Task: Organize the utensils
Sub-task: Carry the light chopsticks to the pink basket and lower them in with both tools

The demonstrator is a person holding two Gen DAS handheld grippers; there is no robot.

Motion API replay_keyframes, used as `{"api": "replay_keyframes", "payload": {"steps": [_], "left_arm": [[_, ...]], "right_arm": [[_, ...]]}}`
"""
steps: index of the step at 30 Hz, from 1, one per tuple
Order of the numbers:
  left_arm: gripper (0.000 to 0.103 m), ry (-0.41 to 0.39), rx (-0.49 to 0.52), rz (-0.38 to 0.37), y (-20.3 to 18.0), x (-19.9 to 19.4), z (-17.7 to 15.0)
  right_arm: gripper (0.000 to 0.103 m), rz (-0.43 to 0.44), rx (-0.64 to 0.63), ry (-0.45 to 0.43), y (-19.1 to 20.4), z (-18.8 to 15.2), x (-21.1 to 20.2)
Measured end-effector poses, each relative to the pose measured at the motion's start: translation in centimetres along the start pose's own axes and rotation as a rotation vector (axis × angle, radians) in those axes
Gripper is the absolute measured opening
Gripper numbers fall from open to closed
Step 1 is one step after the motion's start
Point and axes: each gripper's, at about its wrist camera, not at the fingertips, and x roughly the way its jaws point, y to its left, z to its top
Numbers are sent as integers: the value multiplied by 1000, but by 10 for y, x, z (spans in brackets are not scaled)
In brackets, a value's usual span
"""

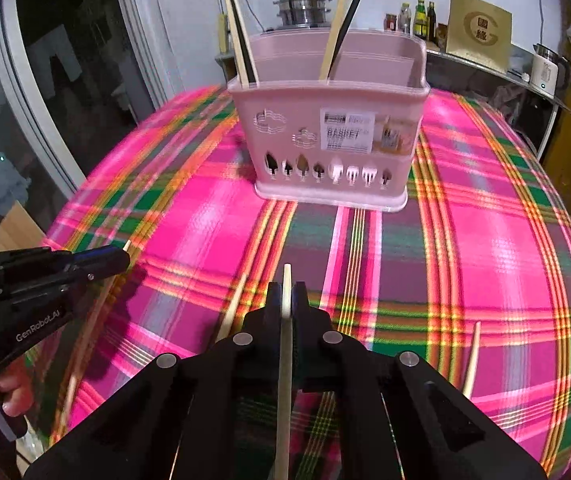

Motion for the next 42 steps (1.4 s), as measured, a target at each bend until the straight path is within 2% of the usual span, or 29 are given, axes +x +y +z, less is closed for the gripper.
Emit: {"api": "replay_keyframes", "payload": {"steps": [9,15,21,33,42], "left_arm": [[5,-132,12,-44,-6,-54,27],[5,-184,15,-64,-9,-79,34],[5,-212,28,-73,-15,-92,39],[5,-219,43,-83,-23,-99,34],[5,-246,76,-89,-30,-112,53]], "right_arm": [[5,24,3,-123,-4,19,-51],[5,31,-4,-195,-3,26,-80],[5,34,-18,-239,1,29,-99],[5,34,-34,-253,3,23,-109],[5,28,-49,-303,4,35,-125]]}}
